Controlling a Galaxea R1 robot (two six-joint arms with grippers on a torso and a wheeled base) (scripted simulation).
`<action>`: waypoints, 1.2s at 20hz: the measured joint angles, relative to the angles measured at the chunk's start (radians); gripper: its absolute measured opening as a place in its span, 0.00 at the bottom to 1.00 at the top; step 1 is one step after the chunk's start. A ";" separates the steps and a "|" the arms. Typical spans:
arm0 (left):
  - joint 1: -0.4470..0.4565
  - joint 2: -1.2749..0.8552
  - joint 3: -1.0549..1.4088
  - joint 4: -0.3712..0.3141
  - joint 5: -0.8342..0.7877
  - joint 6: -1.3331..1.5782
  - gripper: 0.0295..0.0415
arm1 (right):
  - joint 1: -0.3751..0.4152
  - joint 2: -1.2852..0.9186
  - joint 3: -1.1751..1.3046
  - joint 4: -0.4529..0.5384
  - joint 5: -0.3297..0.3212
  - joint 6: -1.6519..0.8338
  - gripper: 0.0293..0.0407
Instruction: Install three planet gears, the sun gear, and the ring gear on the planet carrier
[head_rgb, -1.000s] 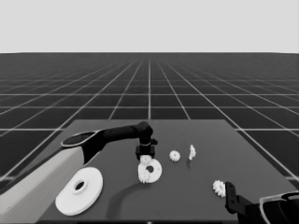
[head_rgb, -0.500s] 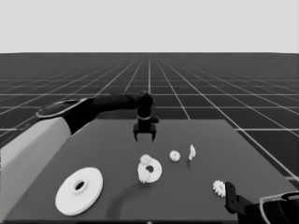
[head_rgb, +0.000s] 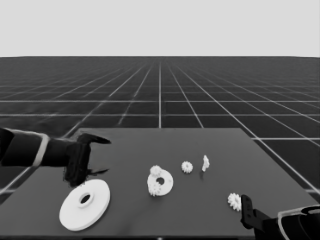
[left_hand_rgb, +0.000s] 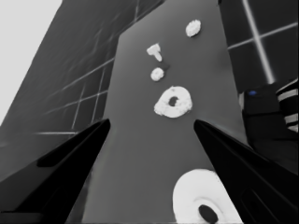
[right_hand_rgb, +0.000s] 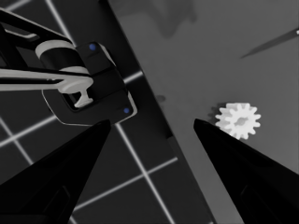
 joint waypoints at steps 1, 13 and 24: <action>-0.005 -0.051 0.048 0.010 -0.027 0.054 0.76 | 0.000 0.000 0.000 0.000 0.000 0.000 0.81; -0.012 -0.121 0.114 0.025 -0.065 0.132 0.75 | 0.571 0.998 -1.352 0.715 -0.405 0.684 0.81; -0.012 -0.121 0.114 0.025 -0.065 0.132 0.75 | 0.216 1.104 -1.614 0.443 -0.184 0.572 0.80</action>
